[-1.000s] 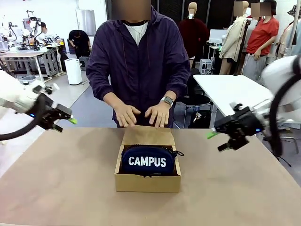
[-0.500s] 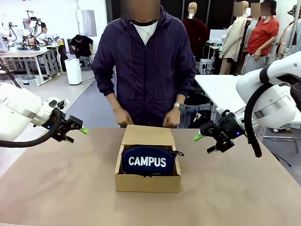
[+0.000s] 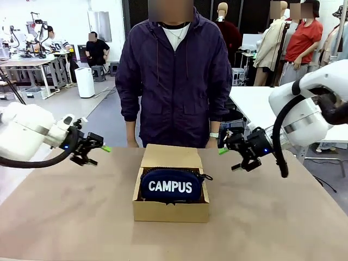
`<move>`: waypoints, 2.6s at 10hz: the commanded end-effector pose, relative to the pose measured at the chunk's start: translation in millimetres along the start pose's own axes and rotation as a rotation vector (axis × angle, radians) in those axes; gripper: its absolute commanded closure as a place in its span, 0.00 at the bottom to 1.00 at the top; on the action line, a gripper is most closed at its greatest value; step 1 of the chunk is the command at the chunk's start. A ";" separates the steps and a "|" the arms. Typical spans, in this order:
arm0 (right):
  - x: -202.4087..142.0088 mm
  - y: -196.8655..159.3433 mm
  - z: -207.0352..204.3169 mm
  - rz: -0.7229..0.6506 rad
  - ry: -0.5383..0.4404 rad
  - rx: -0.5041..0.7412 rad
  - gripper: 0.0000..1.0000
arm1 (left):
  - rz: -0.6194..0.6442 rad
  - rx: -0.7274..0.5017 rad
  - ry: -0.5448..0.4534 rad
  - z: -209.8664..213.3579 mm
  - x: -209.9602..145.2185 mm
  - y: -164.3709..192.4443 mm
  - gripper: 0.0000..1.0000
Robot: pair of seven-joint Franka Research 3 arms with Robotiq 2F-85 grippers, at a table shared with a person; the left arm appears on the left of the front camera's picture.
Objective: Pack the items into the box.
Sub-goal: Close the Mailer Box.
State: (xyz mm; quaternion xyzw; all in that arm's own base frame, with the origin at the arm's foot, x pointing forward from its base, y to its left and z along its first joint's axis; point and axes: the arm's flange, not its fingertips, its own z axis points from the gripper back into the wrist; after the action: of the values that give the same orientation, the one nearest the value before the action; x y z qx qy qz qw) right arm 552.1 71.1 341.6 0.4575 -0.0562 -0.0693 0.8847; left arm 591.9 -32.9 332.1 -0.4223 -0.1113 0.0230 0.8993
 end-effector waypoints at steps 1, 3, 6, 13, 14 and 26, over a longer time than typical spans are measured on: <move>48.1 3.4 -21.8 -0.112 -0.022 0.130 0.00 | 0.203 -0.187 0.029 -34.1 41.1 8.3 0.00; 76.0 -2.5 -62.4 -0.208 0.071 0.176 0.00 | 0.432 -0.260 0.129 -73.1 57.3 11.9 0.00; 99.1 -13.5 -101.3 -0.315 0.132 0.249 0.00 | 0.661 -0.385 0.195 -112.4 60.3 19.5 0.00; 117.5 -26.0 -151.7 -0.422 0.199 0.406 0.00 | 0.444 -0.447 0.255 -161.8 39.1 -11.1 0.00; 116.2 -24.2 -151.7 -0.415 0.209 0.419 0.00 | 0.429 -0.460 0.257 -162.8 37.5 -13.1 0.00; 95.5 -3.3 -131.5 -0.231 0.179 0.389 0.23 | 0.121 -0.596 0.151 -158.2 29.8 -47.8 0.24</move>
State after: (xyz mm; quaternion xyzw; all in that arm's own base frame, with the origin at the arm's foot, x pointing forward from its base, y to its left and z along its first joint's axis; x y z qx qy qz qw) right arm 673.6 156.4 265.2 0.6310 0.0731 -0.1153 0.7636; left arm 660.9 -182.5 277.3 -0.6745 -0.0201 0.0226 0.7377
